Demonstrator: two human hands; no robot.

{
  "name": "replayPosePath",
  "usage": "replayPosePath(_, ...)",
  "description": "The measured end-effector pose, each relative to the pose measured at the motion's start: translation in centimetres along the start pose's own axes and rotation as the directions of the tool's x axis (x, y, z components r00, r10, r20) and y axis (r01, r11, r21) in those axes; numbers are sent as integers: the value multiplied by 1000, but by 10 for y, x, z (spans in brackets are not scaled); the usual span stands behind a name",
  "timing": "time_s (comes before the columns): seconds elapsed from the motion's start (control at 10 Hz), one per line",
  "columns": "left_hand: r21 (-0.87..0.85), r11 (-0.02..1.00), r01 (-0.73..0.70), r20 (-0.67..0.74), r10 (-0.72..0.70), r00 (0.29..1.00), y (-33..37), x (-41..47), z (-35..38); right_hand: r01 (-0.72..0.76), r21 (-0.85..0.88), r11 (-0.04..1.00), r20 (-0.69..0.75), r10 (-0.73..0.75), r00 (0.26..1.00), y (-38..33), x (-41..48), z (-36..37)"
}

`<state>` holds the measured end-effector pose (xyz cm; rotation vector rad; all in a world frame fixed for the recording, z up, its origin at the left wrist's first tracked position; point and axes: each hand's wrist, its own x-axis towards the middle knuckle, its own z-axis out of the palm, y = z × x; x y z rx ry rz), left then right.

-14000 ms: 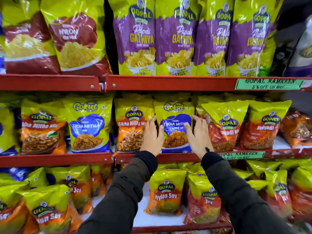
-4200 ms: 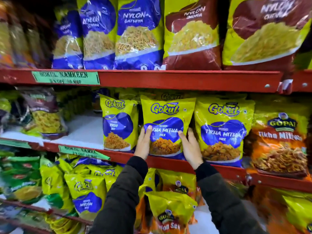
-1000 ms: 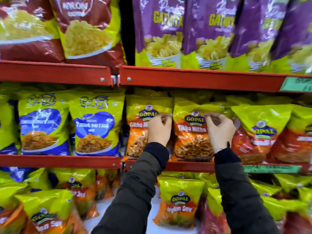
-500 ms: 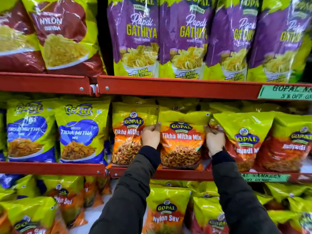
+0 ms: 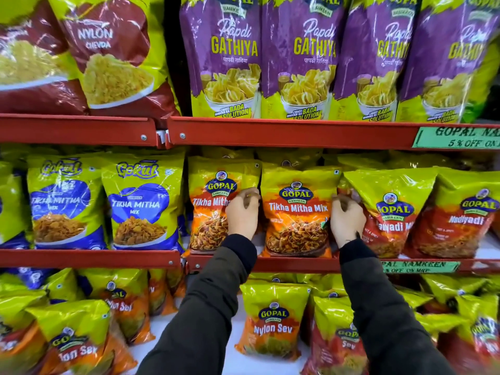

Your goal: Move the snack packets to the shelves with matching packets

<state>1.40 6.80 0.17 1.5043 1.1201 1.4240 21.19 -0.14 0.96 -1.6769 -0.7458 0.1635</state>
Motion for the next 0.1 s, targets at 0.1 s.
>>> replayPosePath(0.1,59,984,-170,-64,173,983,9,-20,-22,138,-43,990,1,-138,990,-14,-39,-1)
